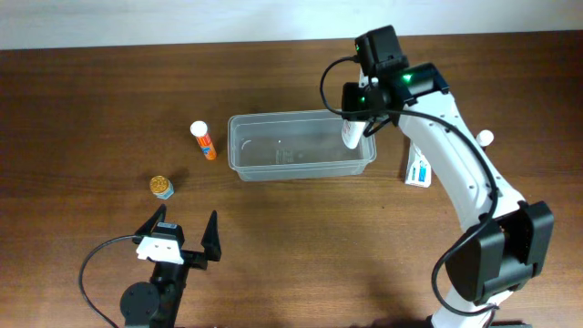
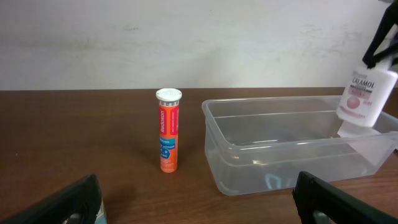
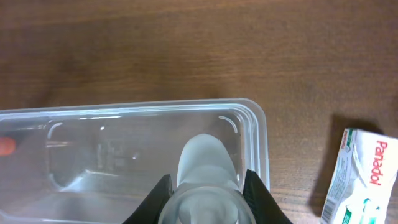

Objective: Pack container
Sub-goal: 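Lift the spray bottle and carry it left over the container, then lower the spray bottle into the container's right end and release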

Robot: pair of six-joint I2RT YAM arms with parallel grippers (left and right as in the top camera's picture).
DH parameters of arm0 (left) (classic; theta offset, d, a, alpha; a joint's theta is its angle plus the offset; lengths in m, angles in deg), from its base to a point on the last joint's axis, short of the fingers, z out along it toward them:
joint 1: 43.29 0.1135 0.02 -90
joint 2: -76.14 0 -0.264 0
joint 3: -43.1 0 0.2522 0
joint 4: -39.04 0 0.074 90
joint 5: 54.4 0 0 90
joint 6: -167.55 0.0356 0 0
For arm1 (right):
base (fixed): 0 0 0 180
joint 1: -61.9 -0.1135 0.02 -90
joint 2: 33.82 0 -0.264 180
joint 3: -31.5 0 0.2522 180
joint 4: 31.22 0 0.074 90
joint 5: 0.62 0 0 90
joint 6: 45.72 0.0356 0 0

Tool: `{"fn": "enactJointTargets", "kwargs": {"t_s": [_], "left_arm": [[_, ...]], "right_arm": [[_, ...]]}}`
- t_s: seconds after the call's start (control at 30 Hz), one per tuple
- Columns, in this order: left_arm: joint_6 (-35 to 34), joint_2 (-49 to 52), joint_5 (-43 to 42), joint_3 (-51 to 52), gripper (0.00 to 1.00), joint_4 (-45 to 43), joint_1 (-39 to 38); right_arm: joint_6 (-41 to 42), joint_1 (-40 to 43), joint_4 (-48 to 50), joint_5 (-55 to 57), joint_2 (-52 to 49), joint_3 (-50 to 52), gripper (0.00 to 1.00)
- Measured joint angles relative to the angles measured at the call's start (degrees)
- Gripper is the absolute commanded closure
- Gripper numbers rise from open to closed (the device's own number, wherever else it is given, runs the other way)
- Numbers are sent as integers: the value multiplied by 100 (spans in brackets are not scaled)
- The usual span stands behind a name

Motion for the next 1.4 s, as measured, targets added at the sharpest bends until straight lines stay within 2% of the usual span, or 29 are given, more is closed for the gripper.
{"fn": "enactJointTargets", "kwargs": {"t_s": [0.27, 0.8, 1.23, 1.4], "left_arm": [[2, 0, 0, 0, 1, 0, 0], [0, 0, 0, 0, 1, 0, 0], [0, 0, 0, 0, 1, 0, 0], [0, 0, 0, 0, 1, 0, 0]], "right_arm": [[420, 0, 205, 376, 0, 247, 85], [605, 0, 1687, 483, 0, 1504, 84], [164, -4, 1947, 479, 0, 1650, 82], [-129, -81, 1978, 481, 0, 1650, 78]]}}
